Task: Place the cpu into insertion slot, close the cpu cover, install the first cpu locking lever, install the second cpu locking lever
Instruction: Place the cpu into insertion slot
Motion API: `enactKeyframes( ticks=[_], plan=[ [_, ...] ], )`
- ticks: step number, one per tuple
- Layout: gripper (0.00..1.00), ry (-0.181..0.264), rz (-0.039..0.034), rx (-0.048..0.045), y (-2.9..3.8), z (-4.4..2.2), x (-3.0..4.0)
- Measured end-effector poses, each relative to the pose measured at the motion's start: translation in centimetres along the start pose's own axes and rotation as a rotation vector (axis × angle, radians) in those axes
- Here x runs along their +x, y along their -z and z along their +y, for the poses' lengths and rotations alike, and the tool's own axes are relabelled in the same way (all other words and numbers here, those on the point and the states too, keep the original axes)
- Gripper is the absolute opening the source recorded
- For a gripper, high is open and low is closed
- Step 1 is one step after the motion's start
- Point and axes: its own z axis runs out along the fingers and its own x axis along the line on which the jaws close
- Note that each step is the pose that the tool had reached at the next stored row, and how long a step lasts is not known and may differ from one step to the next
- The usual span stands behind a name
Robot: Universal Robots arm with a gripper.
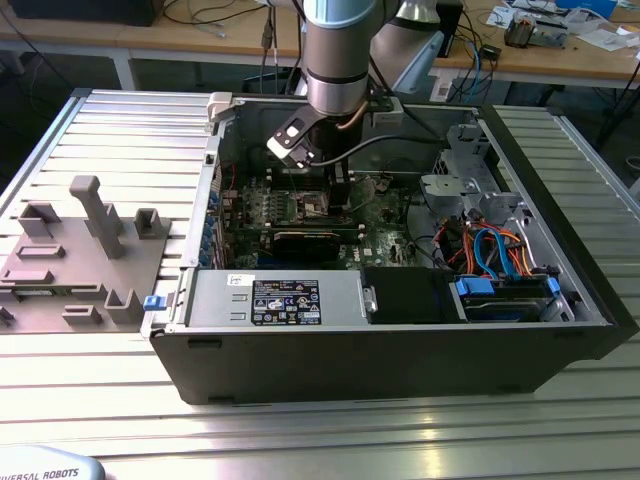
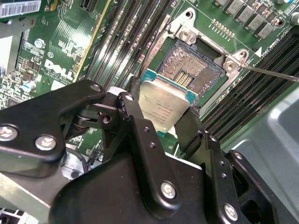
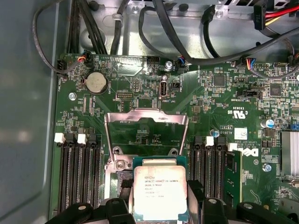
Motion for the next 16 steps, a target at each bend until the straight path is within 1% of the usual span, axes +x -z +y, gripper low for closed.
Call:
enactKeyframes(
  ticks=[8,13,15,16],
  plan=[
    [0.54,0.000,-0.0001,0.0003,0.05,-0.63,0.02],
    [0.54,0.000,-0.0001,0.0002,0.06,-0.85,0.03],
    [0.54,0.000,-0.0001,0.0002,-0.33,-0.98,0.04],
    [0.54,0.000,-0.0001,0.0002,-0.34,-0.99,0.04]
  ],
)
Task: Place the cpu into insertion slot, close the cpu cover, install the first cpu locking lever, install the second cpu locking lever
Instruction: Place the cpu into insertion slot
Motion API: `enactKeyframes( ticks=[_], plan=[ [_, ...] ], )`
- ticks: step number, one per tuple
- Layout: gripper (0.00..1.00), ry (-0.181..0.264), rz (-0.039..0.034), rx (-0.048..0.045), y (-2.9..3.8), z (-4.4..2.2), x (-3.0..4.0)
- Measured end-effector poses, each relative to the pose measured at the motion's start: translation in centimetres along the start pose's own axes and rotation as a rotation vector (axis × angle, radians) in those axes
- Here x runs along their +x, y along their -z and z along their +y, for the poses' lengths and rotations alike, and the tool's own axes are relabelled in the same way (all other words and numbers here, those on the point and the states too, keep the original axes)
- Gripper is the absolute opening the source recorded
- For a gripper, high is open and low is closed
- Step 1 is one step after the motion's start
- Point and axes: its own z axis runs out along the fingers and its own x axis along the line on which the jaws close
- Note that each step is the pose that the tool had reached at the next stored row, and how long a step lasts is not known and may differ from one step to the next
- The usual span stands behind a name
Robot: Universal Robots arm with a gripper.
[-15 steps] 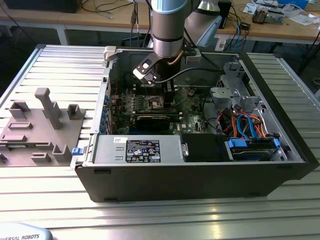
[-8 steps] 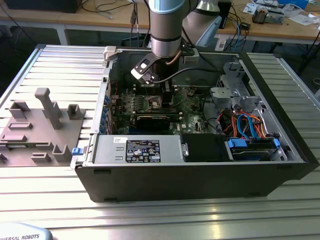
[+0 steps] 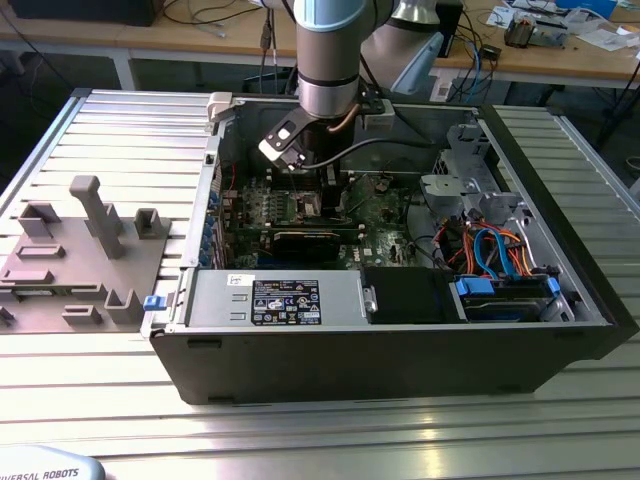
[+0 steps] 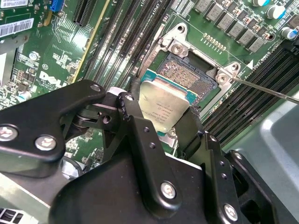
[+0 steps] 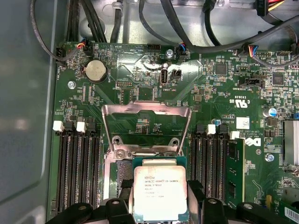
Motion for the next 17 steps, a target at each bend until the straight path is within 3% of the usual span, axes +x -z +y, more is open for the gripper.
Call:
enactKeyframes(
  ticks=[11,17],
  plan=[
    [0.54,0.000,0.0000,0.0000,-0.12,-0.40,0.15],
    [0.54,0.000,0.0000,0.0001,-0.13,-0.41,0.62]
  ],
)
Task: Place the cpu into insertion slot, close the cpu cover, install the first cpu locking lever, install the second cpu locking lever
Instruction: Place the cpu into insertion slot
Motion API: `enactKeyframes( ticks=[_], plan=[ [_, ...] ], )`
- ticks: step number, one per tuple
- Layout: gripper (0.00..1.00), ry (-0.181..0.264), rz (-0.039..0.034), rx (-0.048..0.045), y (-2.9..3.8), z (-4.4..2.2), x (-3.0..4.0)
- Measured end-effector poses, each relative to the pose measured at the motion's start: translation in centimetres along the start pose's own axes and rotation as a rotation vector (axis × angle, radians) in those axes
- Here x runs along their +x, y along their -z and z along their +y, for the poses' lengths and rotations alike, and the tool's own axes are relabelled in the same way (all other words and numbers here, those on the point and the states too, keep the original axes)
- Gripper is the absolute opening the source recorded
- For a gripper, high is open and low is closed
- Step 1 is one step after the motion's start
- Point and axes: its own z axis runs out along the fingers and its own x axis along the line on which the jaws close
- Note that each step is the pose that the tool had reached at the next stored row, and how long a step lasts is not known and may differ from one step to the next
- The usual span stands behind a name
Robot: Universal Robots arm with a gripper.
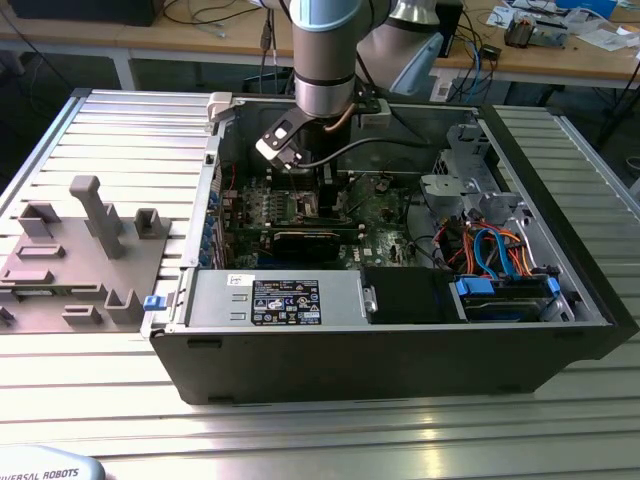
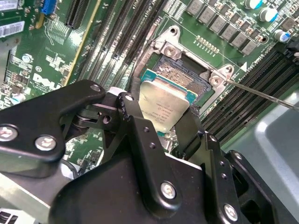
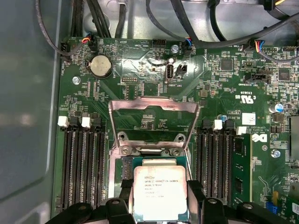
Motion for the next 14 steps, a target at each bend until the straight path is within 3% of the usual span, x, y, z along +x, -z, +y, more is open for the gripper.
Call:
enactKeyframes(
  ticks=[14],
  plan=[
    [0.54,0.000,0.0000,0.0000,-0.36,-0.19,0.15]
  ],
)
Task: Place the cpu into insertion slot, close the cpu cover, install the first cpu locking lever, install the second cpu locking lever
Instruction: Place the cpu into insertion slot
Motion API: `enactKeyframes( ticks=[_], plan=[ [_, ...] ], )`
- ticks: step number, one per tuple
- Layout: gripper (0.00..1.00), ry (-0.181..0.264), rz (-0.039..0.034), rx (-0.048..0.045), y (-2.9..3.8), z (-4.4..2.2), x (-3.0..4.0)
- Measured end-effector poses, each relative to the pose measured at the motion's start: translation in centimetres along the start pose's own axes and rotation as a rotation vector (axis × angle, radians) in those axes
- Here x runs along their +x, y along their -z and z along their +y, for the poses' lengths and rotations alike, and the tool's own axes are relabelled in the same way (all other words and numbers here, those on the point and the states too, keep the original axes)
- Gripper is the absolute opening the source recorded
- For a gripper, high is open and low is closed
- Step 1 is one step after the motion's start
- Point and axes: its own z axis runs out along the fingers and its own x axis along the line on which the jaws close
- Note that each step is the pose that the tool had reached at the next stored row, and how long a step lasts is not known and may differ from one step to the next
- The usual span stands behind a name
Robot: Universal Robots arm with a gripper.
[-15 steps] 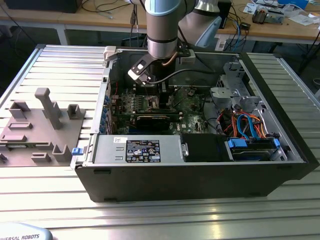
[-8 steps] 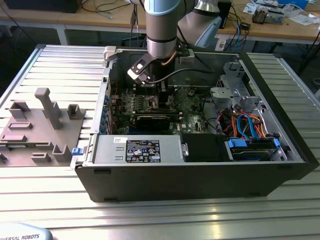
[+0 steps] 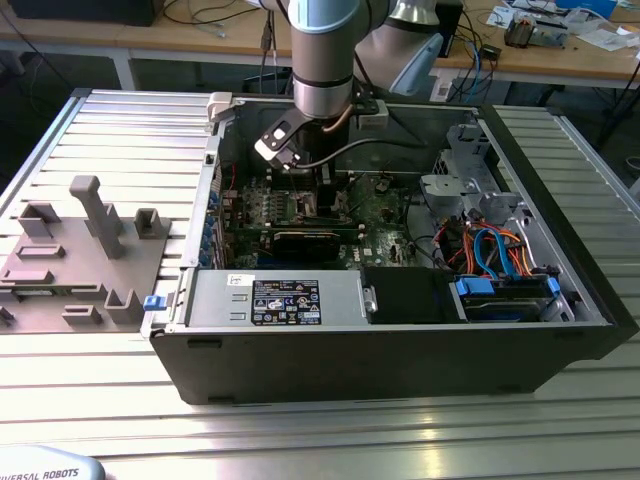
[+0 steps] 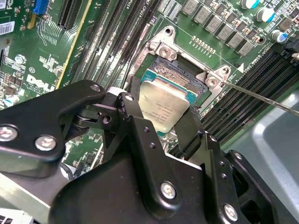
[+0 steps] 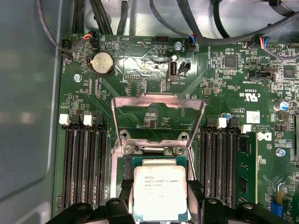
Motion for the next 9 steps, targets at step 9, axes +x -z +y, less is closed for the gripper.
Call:
enactKeyframes(
  ticks=[9],
  plan=[
    [0.54,0.000,0.0000,-0.0001,-0.16,-0.03,0.00]
  ],
)
